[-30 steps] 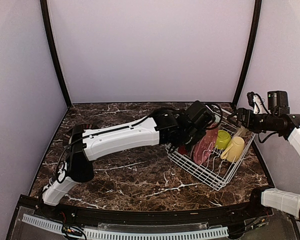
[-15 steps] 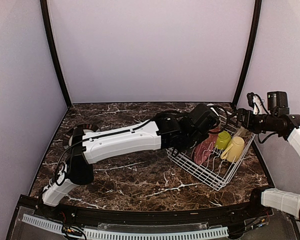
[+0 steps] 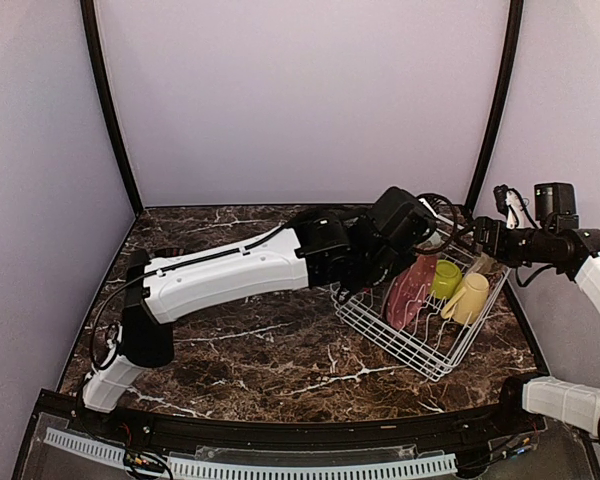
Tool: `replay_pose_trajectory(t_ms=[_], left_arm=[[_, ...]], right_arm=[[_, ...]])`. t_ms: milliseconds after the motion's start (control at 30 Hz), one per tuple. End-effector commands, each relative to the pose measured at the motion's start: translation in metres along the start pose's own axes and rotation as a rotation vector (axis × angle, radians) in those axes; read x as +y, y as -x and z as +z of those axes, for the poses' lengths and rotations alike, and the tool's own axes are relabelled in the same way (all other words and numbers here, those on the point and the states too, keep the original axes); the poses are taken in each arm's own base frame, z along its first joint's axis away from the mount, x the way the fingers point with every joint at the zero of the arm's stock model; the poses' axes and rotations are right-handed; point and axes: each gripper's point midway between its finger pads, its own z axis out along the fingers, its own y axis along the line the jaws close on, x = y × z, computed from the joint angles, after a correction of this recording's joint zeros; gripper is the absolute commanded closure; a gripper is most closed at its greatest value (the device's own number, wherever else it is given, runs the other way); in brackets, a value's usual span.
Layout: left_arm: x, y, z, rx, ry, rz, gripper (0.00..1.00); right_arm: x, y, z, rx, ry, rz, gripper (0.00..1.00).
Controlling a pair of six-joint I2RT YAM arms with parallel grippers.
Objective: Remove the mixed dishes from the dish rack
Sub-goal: Grab the plate from the dish rack, then place the plate on the plate.
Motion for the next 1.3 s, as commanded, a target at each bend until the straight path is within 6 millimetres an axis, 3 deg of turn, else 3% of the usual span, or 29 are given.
replay_pose_trajectory(t_ms=[0,167,400,433,467,500,533,567,600,633,667,700,733,767,800,833,867,900,933,967,1033,1067,1100,1133,1167,1200,1233,1267], left_arm=[[0.072,0.084,-0.089,-0.238,-0.043,-0.237,0.99],[0.081,0.084,-0.098,-0.247,-0.043,-0.258,0.99],[0.126,0.081,-0.106,-0.271,-0.143,-0.424,0.99],[0.133,0.079,-0.111,-0.28,-0.173,-0.482,0.99],[0.129,0.069,-0.102,-0.26,-0.225,-0.496,0.99],[0.144,0.075,-0.114,-0.302,-0.249,-0.568,0.99],[0.141,0.061,-0.104,-0.276,-0.29,-0.577,0.99],[0.158,0.066,-0.117,-0.316,-0.305,-0.641,0.99],[0.157,0.052,-0.107,-0.284,-0.331,-0.673,0.99],[0.17,0.056,-0.119,-0.323,-0.352,-0.706,0.99],[0.173,0.04,-0.109,-0.288,-0.343,-0.735,0.99],[0.187,0.041,-0.12,-0.318,-0.34,-0.763,0.99],[0.192,0.024,-0.109,-0.282,-0.318,-0.788,0.99],[0.205,0.021,-0.119,-0.301,-0.303,-0.812,0.99],[0.212,0.002,-0.109,-0.263,-0.276,-0.847,0.99],[0.224,-0.001,-0.12,-0.288,-0.283,-0.88,0.99],[0.231,-0.026,-0.106,-0.243,-0.263,-0.936,0.99],[0.255,-0.03,-0.115,-0.291,-0.271,-0.99,0.99],[0.251,-0.051,-0.106,-0.247,-0.277,-1.048,0.99],[0.273,-0.058,-0.115,-0.285,-0.261,-1.088,0.99],[0.281,-0.102,-0.11,-0.237,-0.235,-1.168,0.99],[0.293,-0.109,-0.123,-0.264,-0.233,-1.23,0.99],[0.298,-0.138,-0.114,-0.237,-0.212,-1.275,0.99],[0.309,-0.145,-0.126,-0.268,-0.212,-1.346,0.99],[0.315,-0.175,-0.118,-0.245,-0.194,-1.424,0.99],[0.32,-0.179,-0.128,-0.276,-0.214,-1.447,0.99],[0.327,-0.209,-0.123,-0.25,-0.167,-1.498,0.99],[0.33,-0.211,-0.13,-0.283,-0.198,-1.54,0.99]], right_arm=[[0.003,0.005,0.002,-0.022,0.017,-0.002,0.01],[0.003,0.007,0.0,-0.03,0.013,-0.007,0.01],[0.003,0.006,0.001,-0.025,0.018,-0.002,0.01],[0.003,0.005,0.001,-0.024,0.017,-0.002,0.01],[0.003,0.005,0.001,-0.025,0.017,-0.003,0.01],[0.003,0.005,0.001,-0.024,0.017,-0.003,0.01],[0.003,0.005,0.002,-0.023,0.016,-0.002,0.01],[0.003,0.006,0.002,-0.024,0.018,-0.003,0.01],[0.003,0.006,0.002,-0.024,0.019,-0.001,0.01],[0.003,0.006,0.002,-0.025,0.02,-0.002,0.01],[0.003,0.006,0.003,-0.024,0.021,0.0,0.01],[0.003,0.006,0.004,-0.023,0.022,0.002,0.01],[0.004,0.006,0.004,-0.023,0.025,0.003,0.01],[0.003,0.006,0.005,-0.02,0.027,0.006,0.01],[0.004,0.005,0.006,-0.018,0.03,0.008,0.01],[0.004,0.005,0.006,-0.016,0.031,0.009,0.01],[0.004,0.005,0.007,-0.015,0.034,0.01,0.01],[0.004,0.005,0.007,-0.016,0.036,0.01,0.01],[0.004,0.005,0.008,-0.015,0.038,0.011,0.01],[0.004,0.005,0.008,-0.014,0.037,0.011,0.01],[0.004,0.005,0.008,-0.013,0.038,0.009,0.01],[0.004,0.006,0.007,-0.015,0.037,0.008,0.01],[0.004,0.006,0.008,-0.015,0.036,0.008,0.01],[0.004,0.005,0.008,-0.015,0.035,0.006,0.01],[0.004,0.005,0.008,-0.014,0.038,0.005,0.01],[0.004,0.005,0.009,-0.012,0.039,0.006,0.01],[0.004,0.005,0.009,-0.011,0.041,0.006,0.01],[0.004,0.004,0.01,-0.008,0.043,0.009,0.01]])
